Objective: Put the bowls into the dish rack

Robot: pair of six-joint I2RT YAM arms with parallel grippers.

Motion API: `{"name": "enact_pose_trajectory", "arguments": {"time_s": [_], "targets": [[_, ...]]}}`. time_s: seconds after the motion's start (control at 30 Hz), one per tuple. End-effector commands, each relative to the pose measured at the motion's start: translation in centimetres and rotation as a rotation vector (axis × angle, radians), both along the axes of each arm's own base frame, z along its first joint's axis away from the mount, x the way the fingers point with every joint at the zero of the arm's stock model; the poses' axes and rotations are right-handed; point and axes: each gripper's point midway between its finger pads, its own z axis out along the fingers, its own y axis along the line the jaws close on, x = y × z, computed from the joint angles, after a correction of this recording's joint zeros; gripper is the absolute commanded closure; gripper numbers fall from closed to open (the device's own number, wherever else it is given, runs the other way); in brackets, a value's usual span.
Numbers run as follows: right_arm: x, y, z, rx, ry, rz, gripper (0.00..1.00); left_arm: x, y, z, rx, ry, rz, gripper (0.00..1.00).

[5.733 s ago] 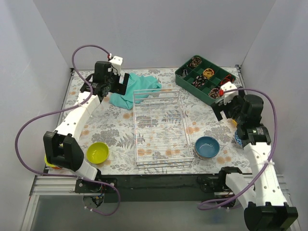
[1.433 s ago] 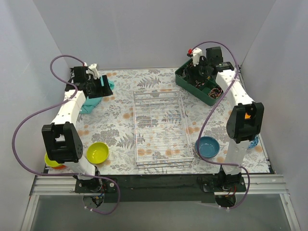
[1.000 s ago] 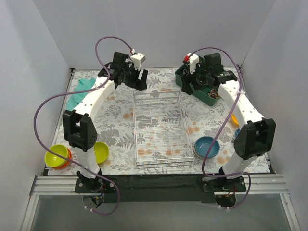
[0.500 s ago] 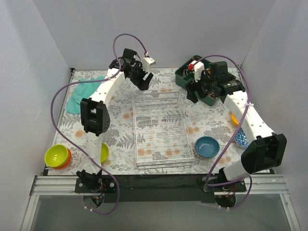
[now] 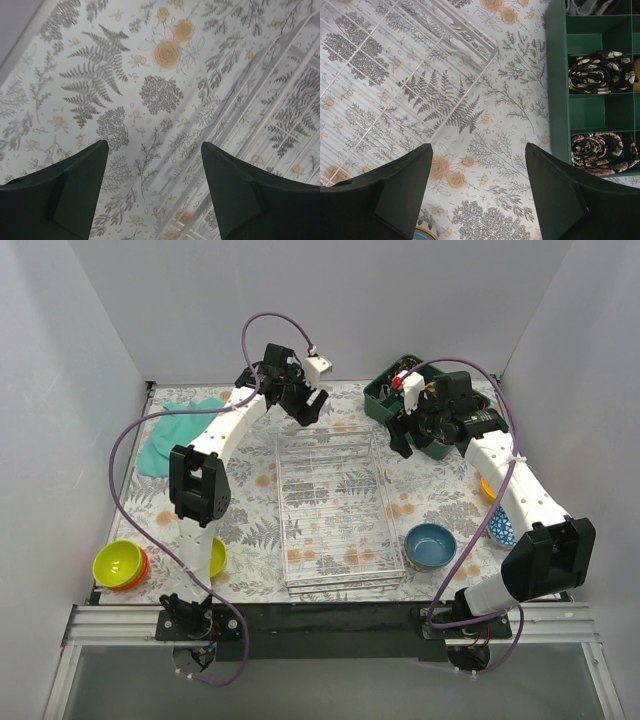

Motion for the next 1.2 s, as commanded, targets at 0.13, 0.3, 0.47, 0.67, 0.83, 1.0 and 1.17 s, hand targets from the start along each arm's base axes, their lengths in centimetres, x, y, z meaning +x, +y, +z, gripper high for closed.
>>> {"name": "enact_pose_trajectory", "arguments": {"time_s": [0.13,0.3,0.47,0.67,0.83,1.0,1.17], "targets": [[0.0,-0.6,0.9,-0.007,-0.043,-0.018,0.17,-3.7,-2.6,13.7,-0.176,-0.21,-0.176,0.28],[-0.2,-0.7,0.6,-0.011,-0.036,-0.021,0.17,-7.5,-2.9,7.7,-0.076,-0.018,-0.284,0.35],[-0.3,-0.9,1.0,-0.014,-0.046,-0.028,0.16,-7.6,-3.1,5.5,-0.048,0.037,-0.286,0.38],[-0.3,-0.9,0.9,-0.013,-0.042,-0.029,0.17,-6.1,-2.8,2.8,0.003,0.049,-0.256,0.38],[-0.1,-1.0,1.0,-0.017,-0.049,-0.034,0.16,-5.3,-2.8,0.9,0.027,0.063,-0.252,0.39],[-0.1,-1.1,0.9,-0.023,-0.049,-0.036,0.16,-4.6,-3.0,-0.7,0.051,0.081,-0.257,0.46],[-0.2,-1.1,0.5,-0.026,-0.041,-0.035,0.16,-4.9,-2.0,-1.5,0.111,0.081,-0.292,0.7]]}}
